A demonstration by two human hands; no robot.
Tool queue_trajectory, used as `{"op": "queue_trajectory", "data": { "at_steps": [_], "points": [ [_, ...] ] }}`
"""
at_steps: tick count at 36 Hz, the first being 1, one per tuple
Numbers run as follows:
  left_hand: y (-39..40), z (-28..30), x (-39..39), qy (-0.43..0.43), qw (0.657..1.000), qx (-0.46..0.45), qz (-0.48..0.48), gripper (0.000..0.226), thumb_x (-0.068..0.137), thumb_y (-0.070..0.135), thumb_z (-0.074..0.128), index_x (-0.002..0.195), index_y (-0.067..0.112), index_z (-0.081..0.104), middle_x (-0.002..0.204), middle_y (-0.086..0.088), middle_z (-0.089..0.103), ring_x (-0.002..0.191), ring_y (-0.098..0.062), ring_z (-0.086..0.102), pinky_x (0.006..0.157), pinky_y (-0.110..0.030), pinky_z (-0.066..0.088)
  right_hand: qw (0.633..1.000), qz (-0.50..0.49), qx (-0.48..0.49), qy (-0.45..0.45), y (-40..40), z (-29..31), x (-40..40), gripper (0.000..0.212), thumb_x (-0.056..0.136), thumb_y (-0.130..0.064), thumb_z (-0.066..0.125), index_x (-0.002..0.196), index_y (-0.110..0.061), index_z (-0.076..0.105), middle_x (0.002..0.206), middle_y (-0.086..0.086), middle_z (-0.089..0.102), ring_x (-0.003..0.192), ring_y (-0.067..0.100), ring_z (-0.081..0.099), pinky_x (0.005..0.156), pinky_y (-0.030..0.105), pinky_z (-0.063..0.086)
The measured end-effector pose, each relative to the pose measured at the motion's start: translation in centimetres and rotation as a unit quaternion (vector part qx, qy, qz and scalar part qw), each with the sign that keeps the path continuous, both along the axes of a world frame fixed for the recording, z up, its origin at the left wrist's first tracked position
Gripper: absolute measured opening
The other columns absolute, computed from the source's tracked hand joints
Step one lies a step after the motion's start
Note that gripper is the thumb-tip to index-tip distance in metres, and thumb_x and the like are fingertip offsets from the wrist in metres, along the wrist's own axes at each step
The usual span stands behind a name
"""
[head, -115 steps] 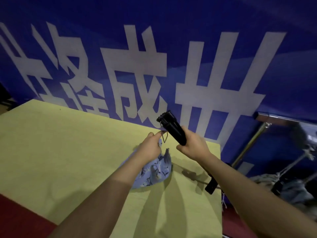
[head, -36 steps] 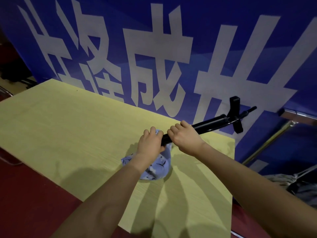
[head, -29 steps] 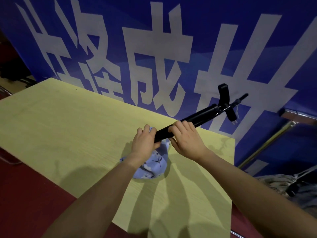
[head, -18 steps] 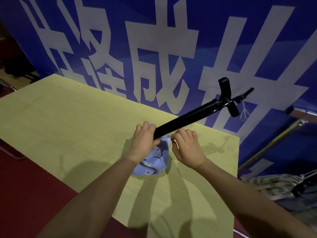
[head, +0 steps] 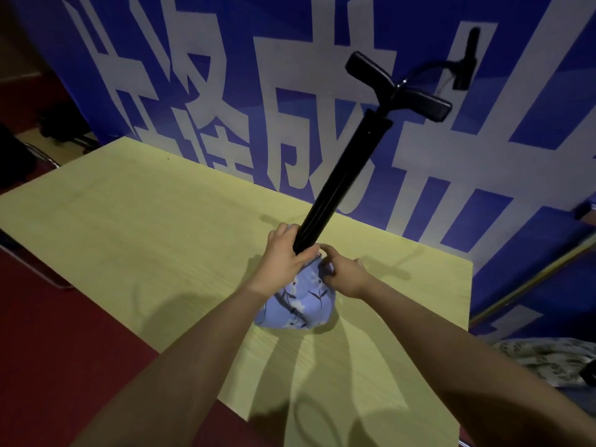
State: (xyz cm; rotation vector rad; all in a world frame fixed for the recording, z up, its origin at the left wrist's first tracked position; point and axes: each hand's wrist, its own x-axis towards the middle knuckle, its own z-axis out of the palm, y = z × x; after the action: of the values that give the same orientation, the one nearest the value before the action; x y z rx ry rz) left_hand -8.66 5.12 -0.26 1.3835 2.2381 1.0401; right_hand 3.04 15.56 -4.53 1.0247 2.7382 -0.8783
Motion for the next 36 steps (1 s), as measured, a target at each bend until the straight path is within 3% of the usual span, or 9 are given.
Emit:
{"op": "queue_trajectory", "data": {
  "at_steps": [3,6,10,12,15,20,23,28,36],
  "points": [
    [0.1,0.0,-0.2,-0.035,0.999,0.017,0.007,0.027,0.090,0.032,0.059,0.101,0.007,0.054,0.096,-0.005,0.044,0.099,-0.023,0.044,0.078,-0.027,0.036,0.999,-0.037,-0.033,-0.014,0.2,-0.6,0.0,0.063,0.087,-0.027,0.055,0.142,-0.017,0.027,0.127,0.004,0.058,0.119,0.030,0.046,0.087,0.039,0.026],
    [0.2,0.0,-0.5,-0.072,0.997,0.036,0.014,0.023,0.089,0.033,0.060,0.093,0.012,0.053,0.091,-0.002,0.044,0.095,-0.029,0.050,0.080,-0.037,0.046,0.998,-0.055,-0.030,-0.032,0.1,-0.6,-0.1,0.033,0.085,-0.038,0.057,0.112,-0.020,0.052,0.109,0.007,0.056,0.110,0.032,0.042,0.078,0.036,0.025],
    [0.2,0.2,-0.7,-0.081,0.995,0.048,0.025,0.021,0.088,0.037,0.059,0.089,0.017,0.052,0.092,-0.003,0.045,0.095,-0.032,0.052,0.083,-0.045,0.050,0.998,-0.062,0.010,0.010,-0.5,-0.1,-0.4,0.018,0.082,-0.034,0.065,0.094,-0.020,0.062,0.098,0.003,0.047,0.107,0.029,0.042,0.078,0.034,0.025],
    [0.1,0.2,-0.8,-0.063,0.997,0.045,0.031,0.021,0.089,0.036,0.059,0.090,0.016,0.052,0.093,-0.004,0.046,0.097,-0.029,0.049,0.085,-0.041,0.047,0.996,-0.063,0.012,0.067,-0.7,0.0,-0.6,0.012,0.078,-0.024,0.067,0.078,-0.022,0.055,0.094,0.001,0.048,0.103,0.028,0.042,0.077,0.032,0.023],
    [-0.1,-0.1,-1.0,-0.023,0.998,0.023,0.045,0.027,0.091,0.035,0.057,0.099,0.010,0.053,0.100,-0.007,0.046,0.100,-0.025,0.039,0.086,-0.034,0.039,0.983,-0.077,-0.022,0.167,-1.0,0.4,-0.2,0.034,0.072,-0.011,0.065,0.062,-0.024,0.036,0.073,-0.006,0.043,0.085,0.024,0.039,0.072,0.032,0.019],
    [-0.5,-0.9,-1.0,0.036,0.997,0.009,0.061,0.034,0.091,0.040,0.056,0.109,0.011,0.053,0.107,-0.006,0.047,0.099,-0.024,0.037,0.088,-0.035,0.036,0.976,-0.080,-0.009,0.203,-0.5,1.5,1.0,0.019,0.073,-0.003,0.059,0.079,-0.019,0.051,0.076,-0.006,0.051,0.083,0.023,0.048,0.071,0.032,0.016],
    [-0.7,-1.2,-0.7,0.068,0.996,0.012,0.064,0.036,0.091,0.042,0.055,0.112,0.013,0.053,0.107,-0.004,0.047,0.099,-0.023,0.037,0.087,-0.035,0.035,0.989,-0.015,0.071,0.127,0.0,2.7,2.0,0.034,0.076,-0.006,0.055,0.106,-0.020,0.059,0.086,-0.008,0.055,0.091,0.019,0.048,0.076,0.033,0.019],
    [-0.6,-1.1,0.2,0.102,0.994,0.011,0.048,0.038,0.092,0.044,0.053,0.115,0.014,0.051,0.110,-0.003,0.045,0.099,-0.025,0.037,0.084,-0.034,0.033,0.975,0.059,0.211,0.033,0.8,4.0,3.9,0.025,0.084,-0.015,0.050,0.106,-0.012,0.059,0.109,0.006,0.061,0.097,0.032,0.057,0.070,0.029,0.034],
    [-0.5,-0.1,1.2,0.069,0.997,0.031,0.022,0.041,0.090,0.041,0.056,0.122,0.015,0.050,0.110,-0.004,0.045,0.100,-0.025,0.036,0.085,-0.034,0.034,0.958,-0.059,0.207,0.191,0.2,5.6,3.8,0.031,0.085,-0.005,0.046,0.116,-0.010,0.048,0.108,0.009,0.056,0.078,0.033,0.055,0.059,0.036,0.042]
  ]
}}
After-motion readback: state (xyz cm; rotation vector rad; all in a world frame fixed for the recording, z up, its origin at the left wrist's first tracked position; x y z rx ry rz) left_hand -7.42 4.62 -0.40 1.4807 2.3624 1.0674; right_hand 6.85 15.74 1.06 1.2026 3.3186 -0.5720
